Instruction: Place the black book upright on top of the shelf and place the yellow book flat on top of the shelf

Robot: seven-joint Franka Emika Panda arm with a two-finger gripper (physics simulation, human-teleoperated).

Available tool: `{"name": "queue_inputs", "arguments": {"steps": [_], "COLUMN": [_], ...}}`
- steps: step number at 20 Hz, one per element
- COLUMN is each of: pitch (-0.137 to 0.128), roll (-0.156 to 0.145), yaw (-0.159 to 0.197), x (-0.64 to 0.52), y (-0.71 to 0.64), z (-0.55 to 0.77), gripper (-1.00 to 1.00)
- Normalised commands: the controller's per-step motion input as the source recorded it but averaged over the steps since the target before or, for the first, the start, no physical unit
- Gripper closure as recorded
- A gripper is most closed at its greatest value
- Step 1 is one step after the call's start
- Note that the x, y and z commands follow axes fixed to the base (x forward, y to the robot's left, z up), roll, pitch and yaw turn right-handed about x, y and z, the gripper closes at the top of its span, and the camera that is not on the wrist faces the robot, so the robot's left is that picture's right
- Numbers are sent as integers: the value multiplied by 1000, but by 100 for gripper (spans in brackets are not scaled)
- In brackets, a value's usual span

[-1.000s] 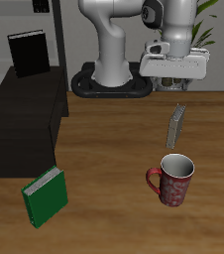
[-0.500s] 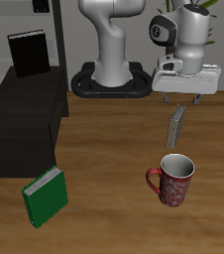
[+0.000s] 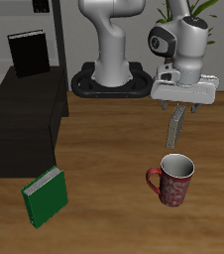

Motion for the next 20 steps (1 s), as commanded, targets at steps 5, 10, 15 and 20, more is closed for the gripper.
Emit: {"name": "queue_inputs", "arguments": {"steps": [5, 10, 15, 20], "pitch": [46, 45, 53, 109], "roll": [6, 8, 6, 35], "yaw": [-43, -3, 6, -12], "x": [-69, 64, 90, 92], "y": [-19, -23, -29, -43], "z": [-238, -247, -262, -316], "gripper": [-100, -100, -100, 100]}}
